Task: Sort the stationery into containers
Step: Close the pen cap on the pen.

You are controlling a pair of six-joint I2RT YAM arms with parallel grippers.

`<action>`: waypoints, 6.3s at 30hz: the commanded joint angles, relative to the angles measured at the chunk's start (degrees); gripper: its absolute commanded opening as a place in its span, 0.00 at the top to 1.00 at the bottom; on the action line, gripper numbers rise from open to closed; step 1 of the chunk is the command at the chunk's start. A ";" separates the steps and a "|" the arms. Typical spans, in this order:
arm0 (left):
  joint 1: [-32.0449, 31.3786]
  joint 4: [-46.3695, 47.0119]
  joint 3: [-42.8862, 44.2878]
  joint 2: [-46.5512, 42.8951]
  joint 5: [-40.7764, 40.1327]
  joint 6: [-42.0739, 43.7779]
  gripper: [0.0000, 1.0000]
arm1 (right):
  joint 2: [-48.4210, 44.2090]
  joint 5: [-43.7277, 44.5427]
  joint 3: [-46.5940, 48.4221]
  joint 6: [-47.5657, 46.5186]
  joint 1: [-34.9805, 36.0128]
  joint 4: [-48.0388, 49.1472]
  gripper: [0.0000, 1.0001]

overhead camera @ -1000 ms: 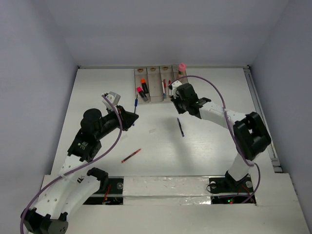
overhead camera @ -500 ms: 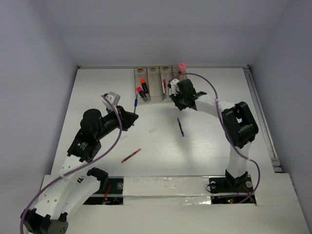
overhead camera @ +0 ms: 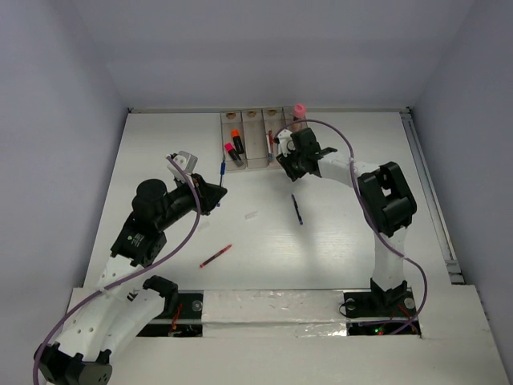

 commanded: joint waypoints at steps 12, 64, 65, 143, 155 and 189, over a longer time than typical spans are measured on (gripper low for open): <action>0.37 1.00 0.42 -0.02 -0.26 1.09 1.00 | 3.44 -2.96 5.34 0.47 -1.36 -1.28 0.57; 0.90 0.91 0.42 0.50 -0.79 1.09 1.00 | 7.30 4.77 6.48 14.53 -0.31 -8.05 0.85; 0.90 0.82 0.42 0.50 -0.79 1.09 1.00 | 7.48 4.86 7.01 14.79 -0.31 -8.41 0.88; 2.48 2.93 -0.10 2.00 1.58 -0.58 1.00 | -22.31 5.30 -22.16 64.63 25.61 69.63 1.00; 3.54 6.01 -0.10 1.03 3.16 -2.95 1.00 | -20.20 5.31 -25.95 62.43 28.61 72.98 1.00; 3.54 13.65 18.18 9.03 5.80 -8.49 1.00 | -23.54 -9.47 -39.83 63.05 31.24 72.54 1.00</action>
